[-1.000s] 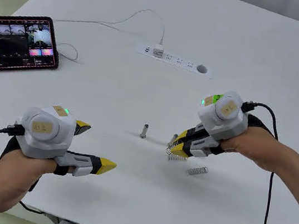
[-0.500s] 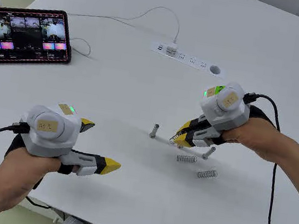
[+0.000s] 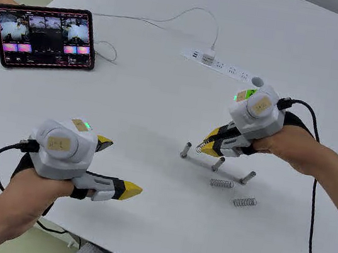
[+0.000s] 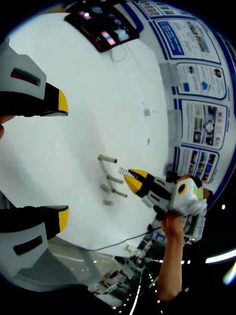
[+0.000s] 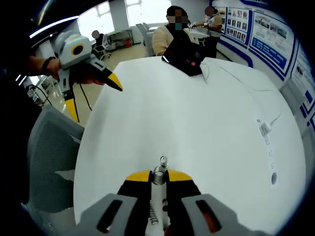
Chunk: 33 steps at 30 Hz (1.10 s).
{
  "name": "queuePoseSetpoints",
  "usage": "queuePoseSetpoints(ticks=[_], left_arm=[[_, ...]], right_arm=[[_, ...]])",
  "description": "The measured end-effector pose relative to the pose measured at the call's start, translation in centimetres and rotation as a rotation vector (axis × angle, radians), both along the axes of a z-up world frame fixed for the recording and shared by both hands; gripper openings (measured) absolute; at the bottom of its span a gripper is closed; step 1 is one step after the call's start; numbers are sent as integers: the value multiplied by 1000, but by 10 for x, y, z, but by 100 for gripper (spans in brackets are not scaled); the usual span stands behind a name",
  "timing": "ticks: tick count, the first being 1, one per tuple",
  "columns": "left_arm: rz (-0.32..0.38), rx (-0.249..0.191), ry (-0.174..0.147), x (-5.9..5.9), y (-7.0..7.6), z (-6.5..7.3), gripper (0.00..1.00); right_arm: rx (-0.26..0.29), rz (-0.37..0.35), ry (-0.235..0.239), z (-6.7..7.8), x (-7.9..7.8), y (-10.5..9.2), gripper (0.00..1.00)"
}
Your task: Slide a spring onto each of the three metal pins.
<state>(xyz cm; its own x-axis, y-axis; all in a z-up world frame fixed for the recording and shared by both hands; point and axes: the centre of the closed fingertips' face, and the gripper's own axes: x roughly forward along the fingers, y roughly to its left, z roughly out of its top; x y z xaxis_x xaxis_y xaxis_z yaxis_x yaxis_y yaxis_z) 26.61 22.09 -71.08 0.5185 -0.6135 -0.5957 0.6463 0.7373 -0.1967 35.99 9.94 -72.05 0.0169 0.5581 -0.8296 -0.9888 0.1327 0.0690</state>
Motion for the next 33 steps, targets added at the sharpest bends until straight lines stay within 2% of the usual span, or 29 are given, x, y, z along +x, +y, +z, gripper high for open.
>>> queuePoseSetpoints(ticks=[7,18,22,33], left_arm=[[15,-7,6,-2,3,0,75],[26,-16,18,-5,6,-3,74],[31,-17,19,-5,8,-3,74],[33,-17,20,-6,9,-3,74]], right_arm=[[-2,10,-3,-3,6,9,13],[-7,32,4,-5,2,20,13],[-18,43,8,-9,3,20,13],[-25,58,-3,-7,5,22,13]])
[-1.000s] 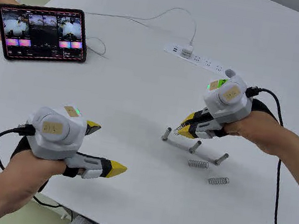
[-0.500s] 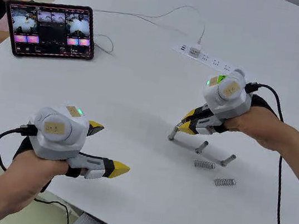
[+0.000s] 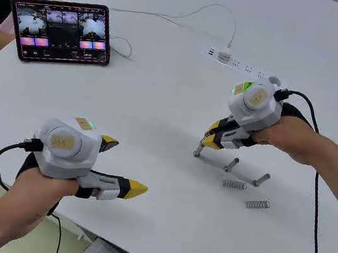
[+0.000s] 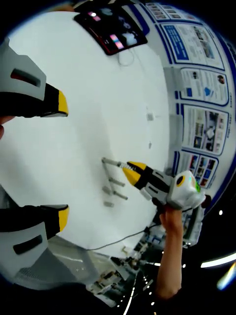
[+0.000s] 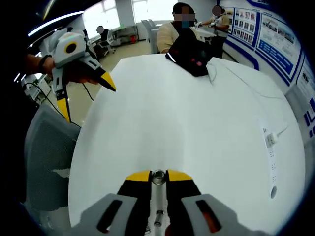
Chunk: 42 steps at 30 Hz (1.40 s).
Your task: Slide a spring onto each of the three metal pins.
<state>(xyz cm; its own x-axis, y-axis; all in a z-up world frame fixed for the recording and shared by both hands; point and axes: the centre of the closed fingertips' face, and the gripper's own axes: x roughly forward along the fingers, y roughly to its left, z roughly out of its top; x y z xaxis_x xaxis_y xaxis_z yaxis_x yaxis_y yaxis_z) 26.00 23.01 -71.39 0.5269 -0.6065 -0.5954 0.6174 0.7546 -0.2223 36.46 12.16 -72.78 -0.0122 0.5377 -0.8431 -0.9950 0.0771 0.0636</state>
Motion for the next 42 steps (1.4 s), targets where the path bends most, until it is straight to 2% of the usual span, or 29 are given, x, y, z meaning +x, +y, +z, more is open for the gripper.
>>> queuePoseSetpoints(ticks=[5,17,20,36,42], left_arm=[[-1,-2,-3,1,-1,1,73],[0,-5,0,-1,-1,2,73],[1,-3,0,-1,0,1,73],[2,-4,-18,4,-1,7,73],[0,-5,-19,5,-1,8,73]], right_arm=[[-20,12,-6,-2,0,-2,13],[-25,23,-2,-5,-5,3,13],[-46,37,-11,-10,-5,2,13],[-69,51,-12,-26,-5,7,13],[-77,53,-8,-38,-3,7,13]])
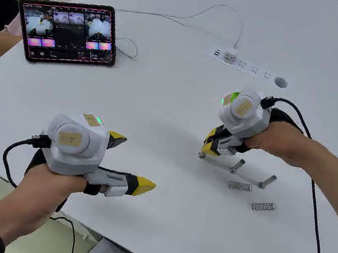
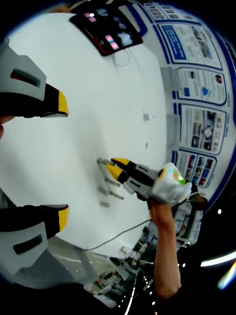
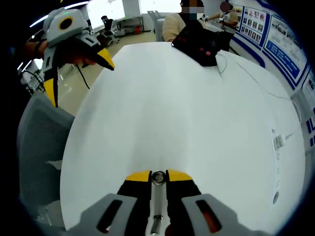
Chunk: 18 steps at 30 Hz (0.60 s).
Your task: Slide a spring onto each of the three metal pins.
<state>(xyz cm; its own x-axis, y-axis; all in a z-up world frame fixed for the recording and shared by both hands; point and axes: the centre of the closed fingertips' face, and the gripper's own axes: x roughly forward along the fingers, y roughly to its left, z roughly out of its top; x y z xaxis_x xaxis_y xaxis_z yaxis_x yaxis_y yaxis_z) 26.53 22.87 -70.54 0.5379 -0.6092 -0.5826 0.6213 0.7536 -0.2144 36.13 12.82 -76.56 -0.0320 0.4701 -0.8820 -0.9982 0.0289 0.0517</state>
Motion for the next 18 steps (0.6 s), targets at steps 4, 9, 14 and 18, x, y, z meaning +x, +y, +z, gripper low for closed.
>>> queuePoseSetpoints(ticks=[4,9,14,18], left_arm=[[0,3,1,0,1,0,73],[1,6,4,-1,2,-1,73],[2,7,5,-1,2,-1,73],[2,7,8,-2,2,-1,73]], right_arm=[[-1,-6,5,-10,1,0,13],[-8,-2,6,-15,2,-2,13],[-13,-4,5,-19,4,-4,13],[-19,-2,4,-22,4,-4,13]])
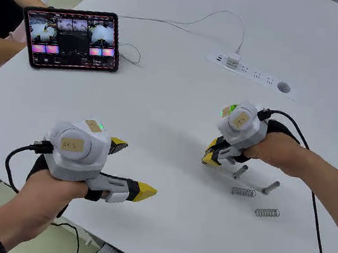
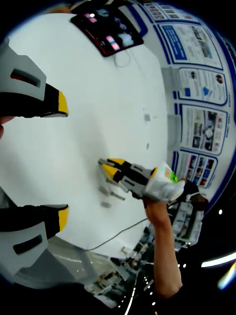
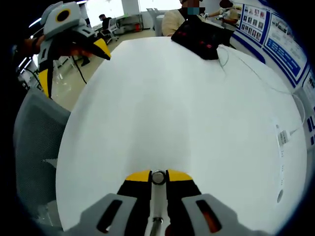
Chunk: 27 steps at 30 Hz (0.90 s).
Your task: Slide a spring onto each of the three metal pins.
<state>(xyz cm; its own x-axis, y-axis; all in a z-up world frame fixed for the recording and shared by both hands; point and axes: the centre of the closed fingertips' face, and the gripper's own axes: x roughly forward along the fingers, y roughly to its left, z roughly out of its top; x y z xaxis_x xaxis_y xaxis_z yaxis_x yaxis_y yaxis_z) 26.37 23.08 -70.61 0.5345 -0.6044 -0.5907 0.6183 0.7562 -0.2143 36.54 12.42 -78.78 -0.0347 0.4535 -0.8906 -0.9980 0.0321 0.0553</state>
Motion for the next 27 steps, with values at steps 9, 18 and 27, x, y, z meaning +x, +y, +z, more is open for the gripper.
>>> queuePoseSetpoints(ticks=[9,18,27], left_arm=[[1,1,-1,0,1,1,73],[-2,1,-6,0,0,2,73],[-10,0,-13,-1,-4,5,73]], right_arm=[[2,-7,3,-1,-1,1,14],[17,-43,4,6,0,-2,31],[40,-95,3,16,2,-9,41]])
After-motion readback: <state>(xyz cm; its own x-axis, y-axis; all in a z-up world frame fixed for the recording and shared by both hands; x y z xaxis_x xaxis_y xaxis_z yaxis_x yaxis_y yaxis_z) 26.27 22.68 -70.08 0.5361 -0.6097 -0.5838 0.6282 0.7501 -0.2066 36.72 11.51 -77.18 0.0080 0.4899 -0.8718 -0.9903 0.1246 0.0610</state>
